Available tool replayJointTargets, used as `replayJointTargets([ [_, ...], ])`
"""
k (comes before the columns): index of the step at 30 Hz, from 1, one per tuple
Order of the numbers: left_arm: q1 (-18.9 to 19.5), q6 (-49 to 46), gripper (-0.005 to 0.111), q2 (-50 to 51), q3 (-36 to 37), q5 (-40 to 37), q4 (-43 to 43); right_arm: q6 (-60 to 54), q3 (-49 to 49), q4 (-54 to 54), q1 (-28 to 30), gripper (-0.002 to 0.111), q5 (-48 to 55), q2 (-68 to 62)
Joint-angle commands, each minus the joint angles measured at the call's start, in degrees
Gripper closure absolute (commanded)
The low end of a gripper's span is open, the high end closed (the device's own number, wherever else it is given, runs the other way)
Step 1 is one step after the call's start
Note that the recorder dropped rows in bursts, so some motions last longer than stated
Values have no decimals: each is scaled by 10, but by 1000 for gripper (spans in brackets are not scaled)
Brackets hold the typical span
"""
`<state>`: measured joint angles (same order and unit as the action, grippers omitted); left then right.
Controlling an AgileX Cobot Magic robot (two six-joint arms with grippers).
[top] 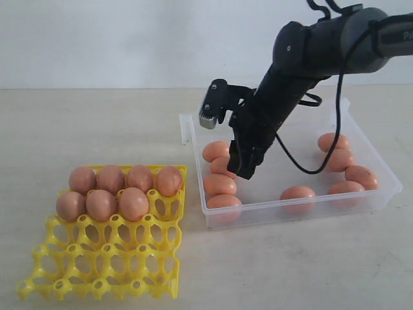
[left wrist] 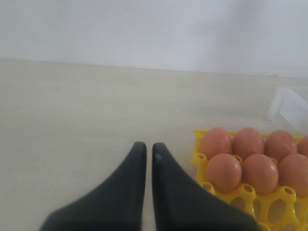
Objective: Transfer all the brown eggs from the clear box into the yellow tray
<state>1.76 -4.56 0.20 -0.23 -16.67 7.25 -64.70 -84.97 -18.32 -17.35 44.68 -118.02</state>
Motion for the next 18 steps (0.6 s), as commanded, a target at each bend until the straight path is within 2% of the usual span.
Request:
replayJointTargets([
  [1, -4, 0, 103, -2, 2, 4, -3, -23, -3, 34, -33, 70, -81, 0],
  [18, -4, 0, 103, -2, 2, 4, -3, 18, -3, 56, -38, 70, -88, -66],
])
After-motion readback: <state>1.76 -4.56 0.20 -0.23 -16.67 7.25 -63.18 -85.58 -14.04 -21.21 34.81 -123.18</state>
